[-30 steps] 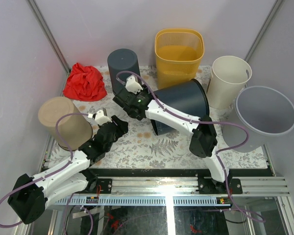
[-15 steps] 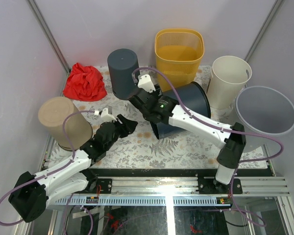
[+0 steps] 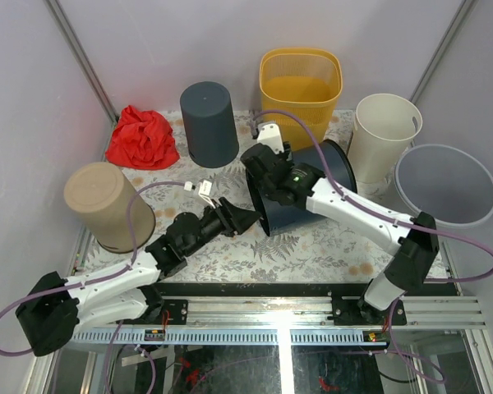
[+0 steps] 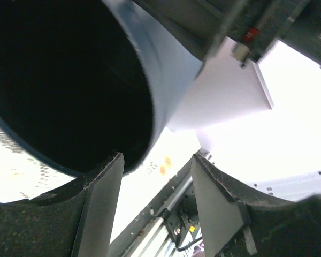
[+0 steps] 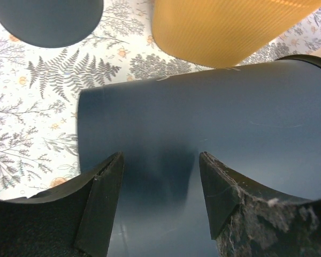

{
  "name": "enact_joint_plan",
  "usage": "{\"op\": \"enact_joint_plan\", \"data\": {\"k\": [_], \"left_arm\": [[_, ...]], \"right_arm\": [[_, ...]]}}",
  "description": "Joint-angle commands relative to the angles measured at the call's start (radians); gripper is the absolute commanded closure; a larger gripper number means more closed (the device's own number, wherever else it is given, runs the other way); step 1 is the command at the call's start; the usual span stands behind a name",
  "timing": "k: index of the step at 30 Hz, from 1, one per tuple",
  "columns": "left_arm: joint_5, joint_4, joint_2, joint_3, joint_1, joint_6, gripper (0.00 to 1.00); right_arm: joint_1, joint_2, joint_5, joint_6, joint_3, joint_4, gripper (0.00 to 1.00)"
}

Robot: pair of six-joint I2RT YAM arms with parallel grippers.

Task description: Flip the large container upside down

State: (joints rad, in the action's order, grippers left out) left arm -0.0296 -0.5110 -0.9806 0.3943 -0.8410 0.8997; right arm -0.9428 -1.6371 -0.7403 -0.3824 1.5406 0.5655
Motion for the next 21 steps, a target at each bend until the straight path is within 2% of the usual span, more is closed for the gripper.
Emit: {"op": "enact_joint_plan", "data": {"k": [1,4,11,17,21], "left_arm": [[-0.011,-0.136,0.005,-0.004,-0.068,-0.031,0.47],[-0.045,-0.145,-0.020,0.012,-0.106,-0.046,0.47],[-0.092,-0.217,-0.201,0.090,-0.148,-0.096,0.48],[-0.134,-0.248,-0.274,0.125,-0.149,-0.138,0.48],[-0.147,-0.263,-0.309,0.146,-0.147,-0.149,0.50]], "right_arm": [[0.038,0.064,0.040,-0.012,-0.042,-0.036,0.35],[0.043,0.075,0.051,-0.008,-0.051,-0.042,0.35],[0.045,0.122,0.047,-0.041,-0.053,-0.008,0.34],[0.055,0.266,-0.018,-0.052,-0.140,-0.013,0.33],[0.106,0.391,-0.016,-0.058,-0.237,-0.058,0.30]]}}
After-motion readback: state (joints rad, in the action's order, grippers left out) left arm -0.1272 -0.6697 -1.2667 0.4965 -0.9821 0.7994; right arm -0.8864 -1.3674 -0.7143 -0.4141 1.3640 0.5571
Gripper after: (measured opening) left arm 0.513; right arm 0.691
